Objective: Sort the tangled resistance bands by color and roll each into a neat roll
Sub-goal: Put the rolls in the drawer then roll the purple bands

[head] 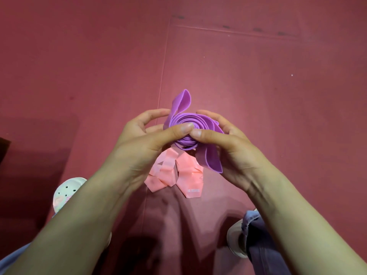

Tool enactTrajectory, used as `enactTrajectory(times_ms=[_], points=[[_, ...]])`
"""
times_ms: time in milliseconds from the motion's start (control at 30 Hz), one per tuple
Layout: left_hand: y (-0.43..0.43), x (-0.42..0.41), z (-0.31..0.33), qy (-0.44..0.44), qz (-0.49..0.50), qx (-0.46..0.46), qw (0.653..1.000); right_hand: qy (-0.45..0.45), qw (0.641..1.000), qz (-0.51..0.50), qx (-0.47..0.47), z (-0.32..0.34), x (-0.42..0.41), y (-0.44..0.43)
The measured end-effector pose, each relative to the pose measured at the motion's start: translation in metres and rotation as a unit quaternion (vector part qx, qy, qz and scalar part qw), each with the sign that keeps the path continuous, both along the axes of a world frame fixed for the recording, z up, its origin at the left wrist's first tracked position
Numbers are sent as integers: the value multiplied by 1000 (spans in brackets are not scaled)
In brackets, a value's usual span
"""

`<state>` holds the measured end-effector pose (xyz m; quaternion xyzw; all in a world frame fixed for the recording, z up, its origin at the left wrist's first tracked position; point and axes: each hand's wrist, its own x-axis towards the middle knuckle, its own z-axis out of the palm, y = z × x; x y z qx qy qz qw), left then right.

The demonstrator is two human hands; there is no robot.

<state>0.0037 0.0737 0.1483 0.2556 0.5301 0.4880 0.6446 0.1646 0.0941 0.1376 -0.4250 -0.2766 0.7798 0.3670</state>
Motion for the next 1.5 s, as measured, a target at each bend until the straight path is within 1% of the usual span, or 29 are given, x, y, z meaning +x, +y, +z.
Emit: enactTrajectory(times_ms=[33,100,167,233,333,433,500,567,633,700,733,867,933,1033,1200,1300,1400,1500], points=[[0,-1,0,-3,0,1,1000,13,1000,4,-8,0,0,1],[1,-1,0,-1,1,3,1000,4,1000,15,-9,-1,-1,1],[0,0,-2,5,-1,6,1000,-22,999,21,13,-1,-1,1],[-1,0,-3,8,-5,8,1000,-29,998,27,44,-2,-1,0],[-1,-1,-3,14,-66,30,997,-29,995,45,82,-2,1,-1],[-2,1,-3,24,-101,28,994,-77,989,71,104,-4,-1,-1],[-2,1,-4,18,-110,16,994,-98,989,72,88,-4,-2,-1],[-2,2,-4,14,-121,3,993,-138,987,51,66,-2,-2,1],[-2,1,-3,21,-144,-12,989,-180,981,10,68,-1,1,3],[-4,-1,-3,30,-173,-25,984,-173,980,-25,94,0,3,4],[-4,-1,-3,32,-186,-32,982,-166,979,-27,112,0,3,4],[-6,-5,-2,28,-218,-60,974,-143,976,30,164,2,3,4],[-5,-8,-2,49,-239,-61,968,-139,974,57,172,3,3,3],[-6,-11,0,71,-265,-62,960,-152,971,65,174,2,4,2],[-4,-15,1,83,-266,-62,959,-159,969,101,157,2,1,0],[-4,-16,-1,92,-274,-62,955,-187,963,95,167,3,-1,-1],[-4,-15,-1,91,-272,-63,956,-219,958,60,176,2,-2,0],[-3,-14,-1,99,-215,-67,969,-199,969,-11,142,0,-1,1]])
